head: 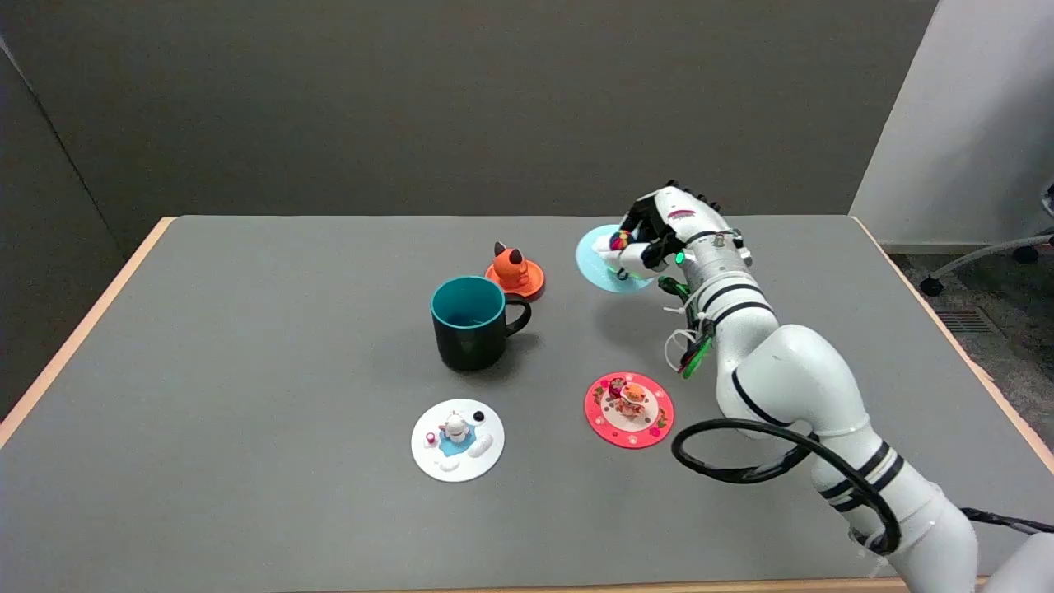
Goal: Place the cup lid with blue sky onto the cup.
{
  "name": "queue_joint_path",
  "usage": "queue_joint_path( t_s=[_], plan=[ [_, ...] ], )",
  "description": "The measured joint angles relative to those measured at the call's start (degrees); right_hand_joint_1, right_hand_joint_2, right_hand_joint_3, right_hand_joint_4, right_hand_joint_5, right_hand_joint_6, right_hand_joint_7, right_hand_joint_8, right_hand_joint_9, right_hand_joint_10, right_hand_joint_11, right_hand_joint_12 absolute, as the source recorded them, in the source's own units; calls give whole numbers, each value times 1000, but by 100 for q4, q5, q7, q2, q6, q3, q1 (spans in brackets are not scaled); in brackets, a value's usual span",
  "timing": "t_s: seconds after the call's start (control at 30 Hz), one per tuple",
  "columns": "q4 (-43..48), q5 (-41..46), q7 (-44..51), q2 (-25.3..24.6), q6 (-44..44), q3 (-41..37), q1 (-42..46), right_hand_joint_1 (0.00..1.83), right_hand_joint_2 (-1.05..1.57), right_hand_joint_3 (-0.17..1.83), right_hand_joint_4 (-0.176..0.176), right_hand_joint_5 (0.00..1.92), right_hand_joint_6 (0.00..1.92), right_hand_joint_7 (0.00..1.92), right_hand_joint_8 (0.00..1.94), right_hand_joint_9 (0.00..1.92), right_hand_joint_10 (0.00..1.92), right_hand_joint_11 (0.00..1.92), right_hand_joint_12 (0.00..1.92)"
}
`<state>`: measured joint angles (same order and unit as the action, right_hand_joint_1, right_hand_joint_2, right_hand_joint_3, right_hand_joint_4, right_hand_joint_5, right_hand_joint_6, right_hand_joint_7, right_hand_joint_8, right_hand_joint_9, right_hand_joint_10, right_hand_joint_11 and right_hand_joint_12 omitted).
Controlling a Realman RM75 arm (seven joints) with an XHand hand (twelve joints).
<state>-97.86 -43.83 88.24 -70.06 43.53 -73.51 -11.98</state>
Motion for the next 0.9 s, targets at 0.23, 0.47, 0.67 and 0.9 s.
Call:
queue_joint_path(
  t_s=[0.23, 0.47, 0.67, 0.9],
  plan=[
    [-382, 823, 14, 241, -129, 180, -12, 1198, 1132, 157, -89, 785, 1114, 846, 1399, 417, 1149, 362, 206],
    [-612, 1550, 37, 472, -277, 419, -161, 1198, 1135, 157, -92, 779, 1120, 842, 1409, 412, 1155, 359, 207],
    [-733, 1966, 53, 617, -367, 675, -319, 1196, 1137, 157, -91, 774, 1127, 838, 1414, 409, 1158, 359, 208],
    [-804, 2248, 54, 665, -429, 1039, -498, 1195, 1139, 158, -91, 771, 1132, 835, 1419, 405, 1160, 356, 209]
  ],
)
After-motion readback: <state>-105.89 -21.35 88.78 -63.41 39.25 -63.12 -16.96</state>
